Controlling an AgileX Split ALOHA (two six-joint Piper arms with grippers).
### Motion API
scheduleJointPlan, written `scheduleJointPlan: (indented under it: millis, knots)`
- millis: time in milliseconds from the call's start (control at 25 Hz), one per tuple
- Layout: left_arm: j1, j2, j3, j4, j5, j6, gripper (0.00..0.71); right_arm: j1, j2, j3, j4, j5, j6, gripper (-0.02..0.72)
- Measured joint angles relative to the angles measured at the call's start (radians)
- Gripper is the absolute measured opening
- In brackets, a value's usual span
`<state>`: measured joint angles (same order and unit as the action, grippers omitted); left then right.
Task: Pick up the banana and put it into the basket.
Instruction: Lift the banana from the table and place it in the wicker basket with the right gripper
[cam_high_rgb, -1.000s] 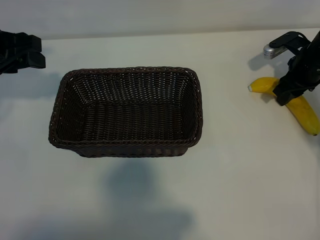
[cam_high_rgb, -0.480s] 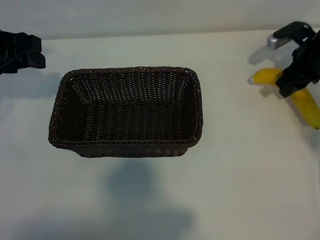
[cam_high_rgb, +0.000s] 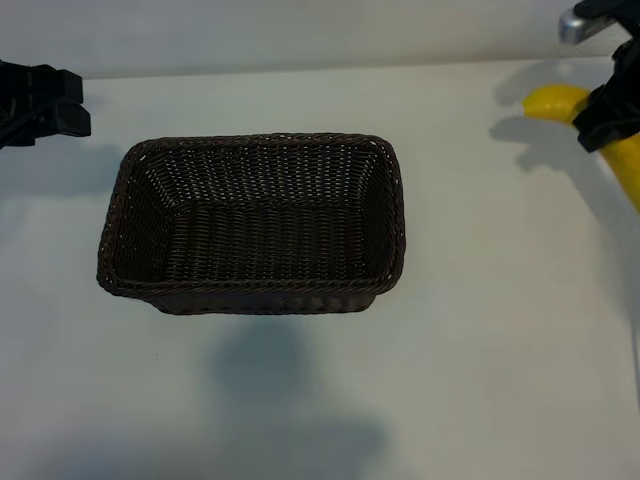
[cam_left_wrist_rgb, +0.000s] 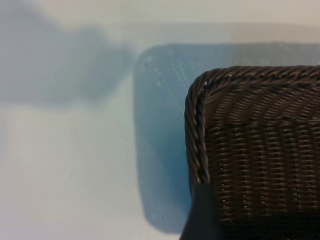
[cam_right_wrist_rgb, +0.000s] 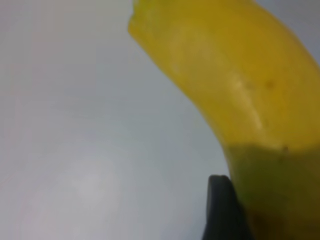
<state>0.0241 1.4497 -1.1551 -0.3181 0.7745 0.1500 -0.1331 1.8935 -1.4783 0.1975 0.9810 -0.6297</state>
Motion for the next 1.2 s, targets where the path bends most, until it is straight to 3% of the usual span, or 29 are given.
scheduleJointPlan:
  millis: [360, 1200]
  knots:
    - [0.0, 0.0, 0.0, 0.0, 0.0, 0.0, 0.59, 0.035, -0.051, 0.0, 0.002, 0.014, 0.009, 0.408]
    - [0.0, 0.0, 0.0, -0.003, 0.0, 0.001, 0.59, 0.319, -0.052, 0.0, 0.001, 0.033, 0.03, 0.408]
